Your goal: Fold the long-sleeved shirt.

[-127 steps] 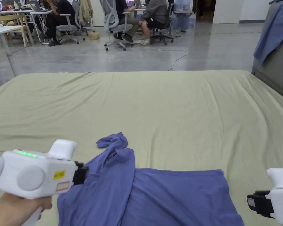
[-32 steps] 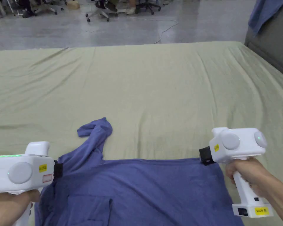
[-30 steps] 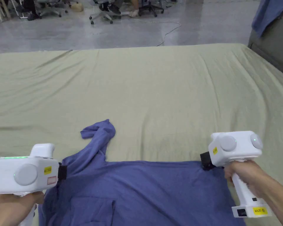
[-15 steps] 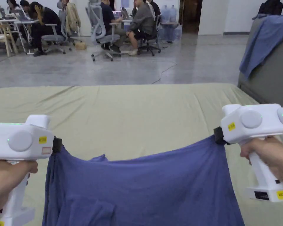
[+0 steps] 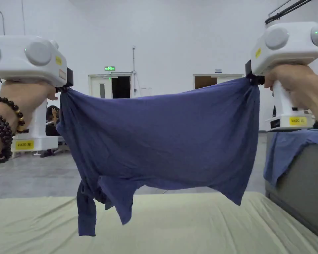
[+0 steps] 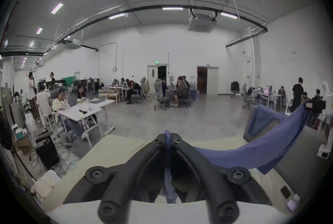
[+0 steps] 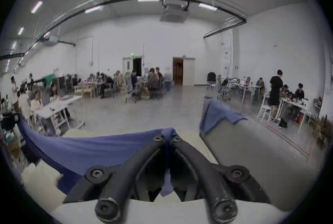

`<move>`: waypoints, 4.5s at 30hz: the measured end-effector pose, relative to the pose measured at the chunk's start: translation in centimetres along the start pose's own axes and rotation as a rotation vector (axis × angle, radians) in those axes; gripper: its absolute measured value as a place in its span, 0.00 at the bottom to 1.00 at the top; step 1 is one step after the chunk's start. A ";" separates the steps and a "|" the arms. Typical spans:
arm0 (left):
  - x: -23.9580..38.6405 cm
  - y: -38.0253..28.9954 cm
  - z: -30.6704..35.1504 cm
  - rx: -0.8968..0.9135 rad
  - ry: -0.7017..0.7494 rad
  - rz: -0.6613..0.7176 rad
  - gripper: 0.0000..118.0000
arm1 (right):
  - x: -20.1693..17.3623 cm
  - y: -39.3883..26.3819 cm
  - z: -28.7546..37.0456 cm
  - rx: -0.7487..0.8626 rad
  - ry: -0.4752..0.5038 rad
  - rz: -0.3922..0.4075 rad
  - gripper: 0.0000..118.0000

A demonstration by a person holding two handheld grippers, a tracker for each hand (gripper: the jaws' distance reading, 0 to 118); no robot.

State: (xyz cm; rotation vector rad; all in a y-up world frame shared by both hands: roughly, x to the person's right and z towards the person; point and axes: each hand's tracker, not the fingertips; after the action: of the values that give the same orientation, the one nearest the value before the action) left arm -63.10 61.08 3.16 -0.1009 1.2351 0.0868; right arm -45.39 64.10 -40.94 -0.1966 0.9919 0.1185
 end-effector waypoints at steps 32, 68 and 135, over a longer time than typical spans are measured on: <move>0.4 -11.1 -3.1 -0.132 0.063 -0.058 0.01 | -0.7 -13.4 -5.5 -0.168 0.011 0.040 0.00; -7.2 -57.1 27.0 -0.966 -0.233 -0.052 0.01 | 6.7 -62.2 17.8 -0.924 0.319 0.249 0.00; 3.9 -43.1 -9.9 -0.544 -0.100 -0.171 0.00 | -1.4 -61.7 9.2 -0.817 0.440 0.196 0.00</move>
State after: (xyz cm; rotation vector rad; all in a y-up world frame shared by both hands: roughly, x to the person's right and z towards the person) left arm -65.87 17.10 -2.44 -0.6661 1.0724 0.2745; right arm -27.00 5.86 -28.09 -0.9019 1.3579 0.6849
